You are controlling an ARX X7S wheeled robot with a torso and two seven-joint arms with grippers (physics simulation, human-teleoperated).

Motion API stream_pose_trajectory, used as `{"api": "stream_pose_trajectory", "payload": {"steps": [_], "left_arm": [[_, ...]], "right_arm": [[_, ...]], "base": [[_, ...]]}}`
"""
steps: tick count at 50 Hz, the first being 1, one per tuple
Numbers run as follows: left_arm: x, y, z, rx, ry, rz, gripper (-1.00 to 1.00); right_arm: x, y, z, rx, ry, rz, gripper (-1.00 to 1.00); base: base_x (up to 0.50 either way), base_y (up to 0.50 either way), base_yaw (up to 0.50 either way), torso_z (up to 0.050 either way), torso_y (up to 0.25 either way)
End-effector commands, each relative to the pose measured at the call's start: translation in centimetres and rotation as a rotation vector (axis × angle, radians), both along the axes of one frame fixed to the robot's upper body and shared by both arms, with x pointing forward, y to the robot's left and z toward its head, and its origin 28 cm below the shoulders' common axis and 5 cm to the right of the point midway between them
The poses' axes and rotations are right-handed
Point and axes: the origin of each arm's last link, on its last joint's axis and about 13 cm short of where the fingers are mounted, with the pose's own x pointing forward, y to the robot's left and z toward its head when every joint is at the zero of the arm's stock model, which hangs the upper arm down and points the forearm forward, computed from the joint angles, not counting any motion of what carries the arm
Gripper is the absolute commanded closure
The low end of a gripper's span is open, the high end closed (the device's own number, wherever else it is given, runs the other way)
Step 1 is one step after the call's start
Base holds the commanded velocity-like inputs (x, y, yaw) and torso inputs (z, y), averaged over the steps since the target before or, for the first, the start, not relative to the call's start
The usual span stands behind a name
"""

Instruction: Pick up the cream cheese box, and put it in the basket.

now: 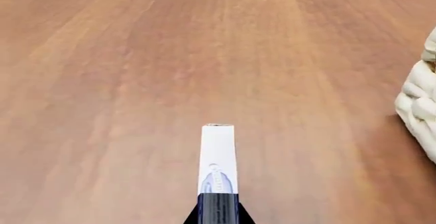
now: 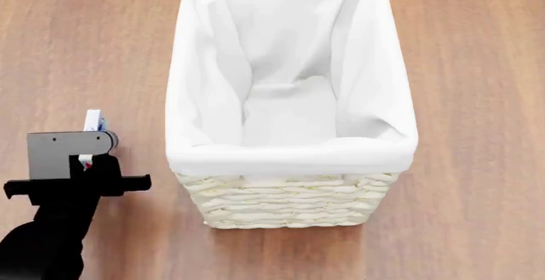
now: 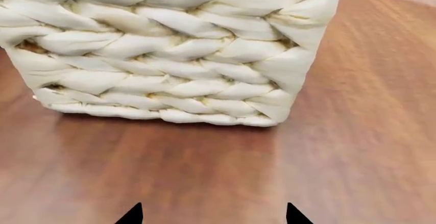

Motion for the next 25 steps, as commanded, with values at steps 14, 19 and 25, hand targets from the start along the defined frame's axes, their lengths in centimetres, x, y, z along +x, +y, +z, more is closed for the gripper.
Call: {"api": "stream_pose_trajectory", "payload": {"steps": [14, 19, 25], "left_arm": [[-5.4, 0.4, 15.2, 0.197, -0.156, -0.144, 1.0], [-5.1, -0.1, 17.9, 0.281, -0.162, -0.156, 1.0], [-5.1, -0.6, 19.4, 0.325, -0.149, -0.194, 1.0]], "right_arm": [[-0.2, -0.5, 0.7, 0.027, -0.015, -0.019, -1.0], [-0.3, -0.3, 0.4, 0.026, -0.01, -0.012, -1.0], [-0.3, -0.2, 0.3, 0.027, -0.004, -0.008, -1.0]], "base": [[0.0, 0.0, 0.0, 0.0, 0.0], [0.0, 0.0, 0.0, 0.0, 0.0], [0.0, 0.0, 0.0, 0.0, 0.0]]}}
